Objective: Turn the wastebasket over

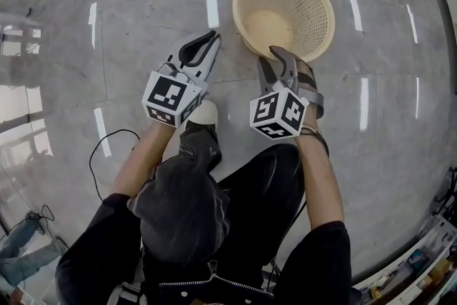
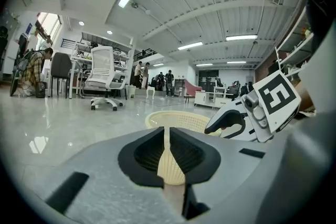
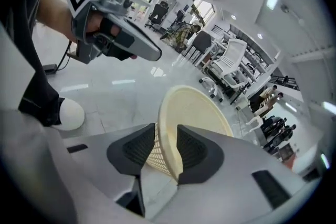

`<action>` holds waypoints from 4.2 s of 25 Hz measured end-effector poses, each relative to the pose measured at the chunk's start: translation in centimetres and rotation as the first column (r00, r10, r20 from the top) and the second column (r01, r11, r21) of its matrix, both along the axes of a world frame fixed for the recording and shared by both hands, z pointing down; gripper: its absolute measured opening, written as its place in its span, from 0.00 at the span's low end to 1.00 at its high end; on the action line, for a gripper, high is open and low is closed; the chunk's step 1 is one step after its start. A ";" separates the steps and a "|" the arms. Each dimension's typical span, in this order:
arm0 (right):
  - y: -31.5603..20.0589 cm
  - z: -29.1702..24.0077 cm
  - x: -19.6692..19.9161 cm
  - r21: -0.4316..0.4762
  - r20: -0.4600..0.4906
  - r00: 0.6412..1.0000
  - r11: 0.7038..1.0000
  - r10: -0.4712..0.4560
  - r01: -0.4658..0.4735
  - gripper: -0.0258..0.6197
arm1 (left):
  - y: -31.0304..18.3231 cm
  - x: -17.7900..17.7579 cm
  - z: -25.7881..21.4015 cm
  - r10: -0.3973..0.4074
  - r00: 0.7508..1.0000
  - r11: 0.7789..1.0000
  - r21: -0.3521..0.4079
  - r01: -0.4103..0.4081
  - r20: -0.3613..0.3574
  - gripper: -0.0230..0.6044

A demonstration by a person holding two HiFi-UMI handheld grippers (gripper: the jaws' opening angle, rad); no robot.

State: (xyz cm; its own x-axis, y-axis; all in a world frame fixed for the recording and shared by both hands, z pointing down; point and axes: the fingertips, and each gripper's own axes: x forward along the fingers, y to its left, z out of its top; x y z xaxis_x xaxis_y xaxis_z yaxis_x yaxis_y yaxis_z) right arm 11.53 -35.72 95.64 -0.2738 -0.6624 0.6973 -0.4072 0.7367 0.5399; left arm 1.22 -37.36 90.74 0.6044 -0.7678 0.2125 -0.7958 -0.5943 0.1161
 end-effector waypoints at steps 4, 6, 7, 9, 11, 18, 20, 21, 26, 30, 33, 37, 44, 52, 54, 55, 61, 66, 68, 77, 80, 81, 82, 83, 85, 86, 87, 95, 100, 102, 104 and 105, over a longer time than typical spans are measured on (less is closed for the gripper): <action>-0.6 1.4 0.9 0.006 -0.086 0.996 1.000 0.013 -0.013 0.23 | 0.5 -0.8 0.7 -0.020 1.000 1.000 -0.010 0.020 0.001 0.06; -0.8 1.9 1.0 0.004 -0.112 0.994 1.000 0.005 -0.005 0.23 | 0.7 -1.1 1.0 -0.028 1.000 1.000 -0.014 0.028 0.005 0.06; -0.9 2.0 1.0 0.005 -0.128 0.992 1.000 -0.005 0.005 0.22 | 0.8 -1.3 1.1 -0.030 1.000 0.999 -0.016 0.030 0.006 0.06; -0.8 2.1 1.0 -0.004 -0.151 0.988 1.000 -0.028 0.028 0.15 | 0.9 -1.4 1.3 -0.031 0.999 0.999 -0.019 0.031 0.009 0.06; -0.8 2.2 0.7 -0.016 -0.139 0.989 0.999 -0.040 0.038 0.15 | 1.0 -1.6 1.6 -0.030 0.999 0.999 -0.020 0.030 0.015 0.06; -2.4 -1.4 -0.1 0.009 0.120 0.991 0.998 0.062 -0.064 0.13 | 0.6 -2.3 2.4 -0.033 0.999 0.999 -0.029 0.034 0.026 0.06; -2.8 -3.0 -0.3 -0.020 0.257 0.961 0.994 0.107 -0.105 0.13 | 0.5 -2.5 2.8 -0.036 0.999 0.999 -0.037 0.037 0.027 0.06; -2.9 -3.6 -0.4 -0.052 0.335 0.932 0.990 0.139 -0.129 0.13 | 0.4 -2.7 3.1 -0.038 0.999 0.998 -0.045 0.040 0.024 0.06; -3.2 -4.5 -0.1 -0.213 0.564 0.781 0.961 0.267 -0.175 0.13 | -0.8 -4.1 7.1 -0.080 0.996 0.985 -0.155 0.072 -0.044 0.24; -2.9 -4.2 1.3 -0.260 0.611 0.730 0.948 0.308 -0.182 0.13 | -1.9 -4.6 12.6 -0.095 0.991 0.961 -0.268 0.066 -0.099 0.46; -2.7 -3.6 3.0 -0.286 0.632 0.690 0.934 0.353 -0.215 0.13 | -2.1 -3.0 15.3 -0.042 0.985 0.952 -0.307 -0.010 -0.165 0.54; -2.5 -2.6 6.3 -0.290 0.606 0.679 0.910 0.414 -0.296 0.13 | -2.4 -0.1 16.2 0.034 0.979 0.957 -0.276 -0.090 -0.202 0.56; -1.3 0.1 12.0 -0.221 0.417 0.752 0.860 0.510 -0.461 0.17 | -2.7 4.1 14.4 0.143 0.975 0.968 -0.180 -0.173 -0.169 0.55; 0.2 -0.4 16.3 -0.142 0.343 0.740 0.811 0.578 -0.568 0.19 | -2.9 6.6 13.8 0.178 0.972 0.962 -0.181 -0.204 -0.151 0.51; -0.6 -1.2 17.1 -0.131 0.377 0.717 0.800 0.586 -0.585 0.19 | -2.9 6.9 13.7 0.180 0.973 0.962 -0.179 -0.205 -0.148 0.50; -1.3 -1.4 17.2 -0.131 0.385 0.711 0.798 0.588 -0.589 0.19 | -2.9 7.0 13.8 0.178 0.973 0.963 -0.179 -0.203 -0.147 0.50; -3.4 -0.5 17.1 -0.211 0.364 0.692 0.779 0.623 -0.591 0.17 | -2.6 7.0 13.8 0.168 0.975 0.964 -0.183 -0.194 -0.146 0.46; -3.1 -0.5 16.1 -0.251 0.455 0.643 0.781 0.616 -0.571 0.14 | -2.7 5.7 13.4 0.147 0.979 0.973 -0.157 -0.169 -0.141 0.46; -3.1 -0.7 15.0 -0.256 0.471 0.645 0.793 0.602 -0.553 0.14 | -3.0 4.3 12.0 0.129 0.984 0.982 -0.124 -0.145 -0.125 0.46; -4.0 2.2 8.1 -0.418 0.542 0.591 0.801 0.598 -0.428 0.19 | -5.8 -2.7 0.1 0.097 0.994 0.990 0.100 -0.101 0.040 0.46; -3.9 4.3 7.5 -0.464 0.546 0.556 0.779 0.626 -0.422 0.20 | -5.9 -2.3 -2.1 0.109 0.992 0.985 0.129 -0.115 0.057 0.42; -3.9 4.8 7.8 -0.469 0.546 0.548 0.773 0.633 -0.426 0.20 | -5.7 -1.7 -2.3 0.123 0.991 0.982 0.135 -0.130 0.061 0.42; -3.9 5.2 8.3 -0.471 0.534 0.553 0.768 0.640 -0.433 0.20 | -5.4 -1.1 -2.6 0.142 0.988 0.979 0.140 -0.149 0.062 0.41; -3.8 5.5 8.9 -0.468 0.509 0.571 0.764 0.644 -0.444 0.21 | -5.0 -0.3 -2.8 0.162 0.985 0.975 0.145 -0.169 0.062 0.40; -3.6 6.1 10.1 -0.438 0.443 0.628 0.766 0.640 -0.471 0.22 | -4.5 1.2 -3.3 0.192 0.979 0.967 0.160 -0.200 0.067 0.40; -3.5 6.2 10.8 -0.403 0.407 0.662 0.774 0.630 -0.489 0.22 | -4.3 2.0 -3.5 0.205 0.977 0.962 0.168 -0.214 0.066 0.40; -3.4 6.1 11.7 -0.358 0.374 0.691 0.784 0.618 -0.507 0.22 | -4.3 2.7 -3.8 0.220 0.974 0.958 0.175 -0.227 0.056 0.40; -3.0 -6.2 11.7 -0.070 0.633 0.668 0.888 0.391 -0.454 0.07 | -3.2 8.4 -5.7 0.294 0.948 0.948 0.159 -0.274 -0.121 0.29; -3.1 -8.2 8.0 -0.060 0.666 0.677 0.926 0.314 -0.372 0.07 | -1.4 12.8 -2.8 0.347 0.928 0.937 0.094 -0.337 -0.138 0.11; -2.6 -6.3 8.4 -0.097 0.611 0.705 0.918 0.360 -0.385 0.07 | -1.0 13.5 -2.1 0.356 0.925 0.933 0.096 -0.346 -0.130 0.06; -2.0 -5.0 9.2 -0.119 0.567 0.724 0.908 0.394 -0.401 0.06 | -1.1 13.9 -2.2 0.378 0.916 0.925 0.078 -0.371 -0.136 0.06; -1.8 -4.6 9.5 -0.125 0.552 0.730 0.905 0.404 -0.407 0.06 | -1.1 14.2 -2.2 0.393 0.910 0.919 0.071 -0.387 -0.131 0.06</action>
State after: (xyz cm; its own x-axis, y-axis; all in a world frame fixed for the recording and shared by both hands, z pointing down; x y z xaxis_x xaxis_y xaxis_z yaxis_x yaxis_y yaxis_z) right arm 21.07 -37.47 91.07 -0.3138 -0.8032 0.5063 -0.8935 0.4302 0.1288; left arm 15.39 -38.45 88.50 0.8787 -0.4712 0.0762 -0.4770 -0.8609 0.1769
